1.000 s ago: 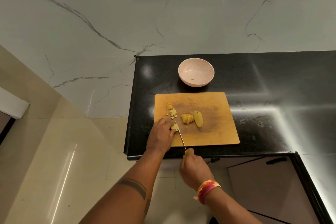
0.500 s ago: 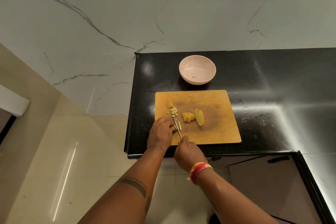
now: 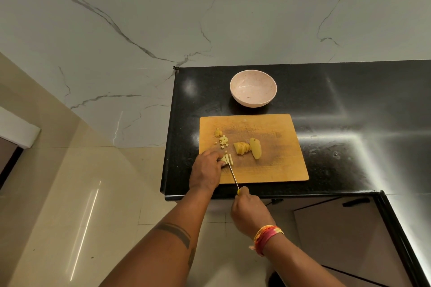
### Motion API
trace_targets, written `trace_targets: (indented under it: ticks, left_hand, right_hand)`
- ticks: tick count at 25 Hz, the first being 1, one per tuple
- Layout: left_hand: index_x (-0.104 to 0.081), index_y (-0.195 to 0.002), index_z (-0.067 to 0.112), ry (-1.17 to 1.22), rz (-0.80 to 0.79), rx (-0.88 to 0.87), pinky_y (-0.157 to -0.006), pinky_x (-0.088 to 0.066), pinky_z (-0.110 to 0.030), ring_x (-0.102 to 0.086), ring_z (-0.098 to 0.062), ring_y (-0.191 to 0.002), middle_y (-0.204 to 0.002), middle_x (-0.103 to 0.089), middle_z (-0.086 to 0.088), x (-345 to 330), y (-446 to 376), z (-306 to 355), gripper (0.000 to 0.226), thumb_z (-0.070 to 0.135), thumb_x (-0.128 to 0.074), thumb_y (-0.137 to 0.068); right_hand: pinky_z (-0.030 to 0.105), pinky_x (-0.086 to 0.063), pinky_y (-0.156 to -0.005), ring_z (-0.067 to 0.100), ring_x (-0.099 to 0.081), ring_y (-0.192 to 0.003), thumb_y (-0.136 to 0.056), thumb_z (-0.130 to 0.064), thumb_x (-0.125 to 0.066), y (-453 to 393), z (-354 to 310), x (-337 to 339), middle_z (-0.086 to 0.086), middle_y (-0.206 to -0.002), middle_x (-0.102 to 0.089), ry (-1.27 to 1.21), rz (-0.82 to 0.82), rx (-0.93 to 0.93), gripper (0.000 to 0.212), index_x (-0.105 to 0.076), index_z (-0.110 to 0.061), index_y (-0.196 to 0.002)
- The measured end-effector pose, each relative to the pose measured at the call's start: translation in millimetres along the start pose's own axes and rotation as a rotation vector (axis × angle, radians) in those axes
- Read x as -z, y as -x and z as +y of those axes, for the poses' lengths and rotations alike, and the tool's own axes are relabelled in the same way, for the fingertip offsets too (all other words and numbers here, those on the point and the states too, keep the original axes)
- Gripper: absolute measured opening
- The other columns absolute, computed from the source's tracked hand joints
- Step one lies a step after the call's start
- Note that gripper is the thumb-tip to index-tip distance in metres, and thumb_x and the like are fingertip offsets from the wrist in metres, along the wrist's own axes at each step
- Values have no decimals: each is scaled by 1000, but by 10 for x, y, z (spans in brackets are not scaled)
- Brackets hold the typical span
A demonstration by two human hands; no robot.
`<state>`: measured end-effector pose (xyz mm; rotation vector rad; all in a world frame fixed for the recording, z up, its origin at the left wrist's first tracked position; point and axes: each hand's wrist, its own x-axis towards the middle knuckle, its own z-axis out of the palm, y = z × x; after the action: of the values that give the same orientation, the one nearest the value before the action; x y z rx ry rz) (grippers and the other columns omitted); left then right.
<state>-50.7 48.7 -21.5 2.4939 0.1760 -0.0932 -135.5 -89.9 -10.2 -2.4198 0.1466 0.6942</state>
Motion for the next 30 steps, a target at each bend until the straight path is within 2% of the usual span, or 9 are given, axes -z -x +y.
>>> trace_targets:
  ticks: [7,15,19,22,26,30]
  left_hand:
    - [-72,-121,25,55,11,22,-88,-48,-25,-58,-12,-106,-120,-64,6,5,-6,-28,27,20,-69,-95]
    - [-73,-112,20,24,15,34,-85,-50,-26,-57,-11,-102,-115,-64,3,-45,-39,-52,17,21,-69,-95]
    - [-73,-115,20,22,12,47,-89,-52,-30,-59,-14,-105,-117,-64,3,-32,-42,-27,20,21,-69,-95]
    - [-71,-123,24,47,24,35,-92,-51,-29,-57,-13,-108,-120,-63,5,-21,-15,3,27,20,-69,-96]
    - [-70,-122,26,70,15,51,-95,-52,-29,-57,-12,-109,-124,-62,5,-15,-13,20,27,18,-68,-96]
    - [-65,-130,26,49,35,42,-97,-53,-35,-55,-15,-116,-129,-59,3,-27,16,56,30,22,-57,-101]
  right_hand:
    - [34,-40,-55,19,-59,-66,-104,-23,-33,-180,-204,38,4,-79,-62,-9,7,28,16,-46,-15,-103]
    - [35,-47,-56,20,-58,-64,-103,-19,-36,-310,-269,74,7,-79,-62,13,-9,42,13,-47,-13,-100]
    - [35,-47,-57,18,-58,-64,-103,-20,-36,-287,-192,84,5,-79,-62,33,-45,30,15,-49,-13,-102]
    - [32,-44,-56,16,-59,-65,-105,-25,-35,-147,-62,57,3,-79,-63,32,-60,10,16,-49,-17,-103]
    - [29,-39,-53,13,-57,-63,-107,-30,-34,-2,10,96,0,-78,-62,46,-22,49,18,-47,-20,-100]
    - [31,-37,-51,15,-58,-65,-107,-28,-35,-38,19,180,1,-79,-62,18,49,33,17,-47,-18,-101]
